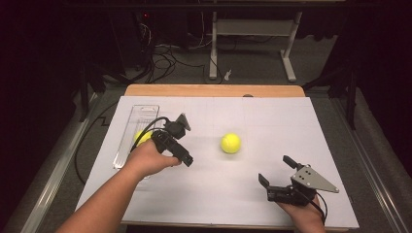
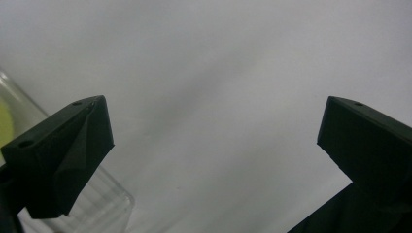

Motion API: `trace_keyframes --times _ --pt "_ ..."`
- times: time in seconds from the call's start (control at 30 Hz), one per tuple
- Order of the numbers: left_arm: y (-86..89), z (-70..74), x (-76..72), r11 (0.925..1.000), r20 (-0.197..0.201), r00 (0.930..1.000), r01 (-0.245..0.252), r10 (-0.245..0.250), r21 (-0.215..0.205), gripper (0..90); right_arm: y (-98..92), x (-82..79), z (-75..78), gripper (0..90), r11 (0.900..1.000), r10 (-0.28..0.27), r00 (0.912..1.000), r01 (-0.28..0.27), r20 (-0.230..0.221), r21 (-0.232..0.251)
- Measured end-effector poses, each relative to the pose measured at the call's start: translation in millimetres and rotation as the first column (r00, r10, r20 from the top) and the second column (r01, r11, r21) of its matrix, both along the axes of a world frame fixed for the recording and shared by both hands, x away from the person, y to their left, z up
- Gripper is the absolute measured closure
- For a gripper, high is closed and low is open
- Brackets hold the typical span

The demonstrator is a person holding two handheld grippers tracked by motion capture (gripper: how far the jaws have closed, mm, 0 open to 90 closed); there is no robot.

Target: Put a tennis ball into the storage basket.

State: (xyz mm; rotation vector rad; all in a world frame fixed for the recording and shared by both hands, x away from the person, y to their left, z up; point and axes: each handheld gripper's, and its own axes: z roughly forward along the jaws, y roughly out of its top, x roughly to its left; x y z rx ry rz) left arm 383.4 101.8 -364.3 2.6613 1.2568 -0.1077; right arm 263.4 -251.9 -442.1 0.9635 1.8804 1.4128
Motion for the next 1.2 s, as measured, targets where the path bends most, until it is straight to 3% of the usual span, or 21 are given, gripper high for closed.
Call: trace_keyframes --times 0.37,0.53,0.67,1.2 --pt "-15.8 -12.8 -3.7 0.9988 -0.027 0.9990 0.033 -0.034 -0.037 1.4 0.0 -0.4 0.5 0.5 1.000 0.002 1.0000 -0.002 0.004 -0.001" --pt "-23.8 -19.1 -5.7 0.9960 -0.029 0.9981 0.053 -0.055 -0.072 1.4 -0.6 -0.3 0.4 0.5 1.000 -0.003 1.0000 0.003 0.004 0.000" --pt "-31.2 -25.2 -7.1 0.9947 -0.027 0.9971 0.069 -0.071 -0.076 1.3 -1.3 -0.3 0.5 0.5 1.000 -0.006 1.0000 0.006 0.006 0.000" --pt "-46.7 -35.0 -6.5 0.9809 0.027 0.9942 0.107 -0.104 -0.162 1.6 -2.8 2.4 0.1 0.4 1.000 -0.021 0.9998 0.021 0.004 0.012"
